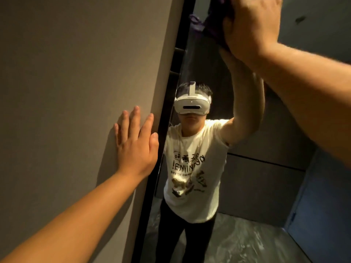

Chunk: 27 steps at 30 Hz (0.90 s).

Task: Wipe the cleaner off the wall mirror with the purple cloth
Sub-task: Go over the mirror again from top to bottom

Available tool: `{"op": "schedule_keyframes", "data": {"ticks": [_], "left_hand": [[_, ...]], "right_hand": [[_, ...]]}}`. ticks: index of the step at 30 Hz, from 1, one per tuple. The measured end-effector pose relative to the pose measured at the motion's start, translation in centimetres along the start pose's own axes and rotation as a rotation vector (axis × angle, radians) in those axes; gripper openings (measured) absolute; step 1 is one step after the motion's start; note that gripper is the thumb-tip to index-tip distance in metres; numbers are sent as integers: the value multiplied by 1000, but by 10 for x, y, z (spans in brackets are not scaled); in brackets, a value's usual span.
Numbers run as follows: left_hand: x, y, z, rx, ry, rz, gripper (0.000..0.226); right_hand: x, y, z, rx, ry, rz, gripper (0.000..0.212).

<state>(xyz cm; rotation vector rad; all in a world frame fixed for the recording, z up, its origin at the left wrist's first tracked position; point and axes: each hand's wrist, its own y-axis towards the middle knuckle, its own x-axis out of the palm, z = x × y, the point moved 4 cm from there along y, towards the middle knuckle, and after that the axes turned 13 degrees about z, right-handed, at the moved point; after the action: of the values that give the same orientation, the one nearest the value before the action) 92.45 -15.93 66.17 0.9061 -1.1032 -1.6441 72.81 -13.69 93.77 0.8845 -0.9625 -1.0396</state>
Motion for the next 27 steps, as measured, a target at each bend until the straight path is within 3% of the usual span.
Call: {"op": "schedule_keyframes", "data": {"ticks": [2, 4, 6, 7, 9, 10, 11, 12, 13, 15, 16, 17, 19, 21, 22, 23, 24, 27], "left_hand": [[1, 11, 5, 13, -14, 19, 58], [2, 12, 5, 20, -18, 30, 57], [2, 10, 4, 33, -26, 42, 57], [1, 10, 3, 39, -31, 40, 57], [1, 10, 3, 47, -46, 32, 56], [0, 11, 2, 52, -60, 41, 56], [-1, 10, 1, 55, -79, 55, 55], [-3, 10, -2, 57, -100, 71, 55], [-4, 11, -4, 53, -118, 87, 54], [-4, 12, -5, 35, -127, 96, 52], [-5, 11, -4, 28, -121, 95, 50], [-5, 12, -3, 21, -117, 91, 49], [-6, 12, -1, 22, -111, 71, 54], [-5, 12, -1, 40, -105, 46, 55], [-4, 11, -2, 48, -103, 36, 56], [-4, 10, -3, 55, -104, 28, 56], [-6, 11, -3, 63, -106, 26, 56], [-8, 23, 2, 89, -119, 8, 57]], "right_hand": [[-1, -14, -15, -71, -38, 42, 42], [-12, -87, -44, -283, 72, 99, 31], [-23, -215, -85, -656, 273, -78, 23], [-25, -268, -99, -758, 401, -175, 21], [-27, -319, -105, -625, 993, -425, 21], [-26, -317, -102, -598, 1125, -414, 24], [-26, -297, -97, -733, 935, -190, 24], [-25, -272, -95, -1034, 658, 68, 24], [-13, -236, -98, -1158, 427, 67, 27], [-6, -122, -84, -738, 315, 156, 37], [-2, -72, -73, -637, 222, 299, 42], [6, -28, -62, -543, 135, 318, 42], [21, 35, -42, -344, 61, 175, 32], [16, 73, -19, -73, 177, 167, 12], [14, 81, -11, 90, 313, 192, 14], [15, 84, -10, 162, 344, 183, 18], [19, 80, -15, 121, 271, 114, 29], [13, 14, -45, -130, 94, 99, 53]]}}
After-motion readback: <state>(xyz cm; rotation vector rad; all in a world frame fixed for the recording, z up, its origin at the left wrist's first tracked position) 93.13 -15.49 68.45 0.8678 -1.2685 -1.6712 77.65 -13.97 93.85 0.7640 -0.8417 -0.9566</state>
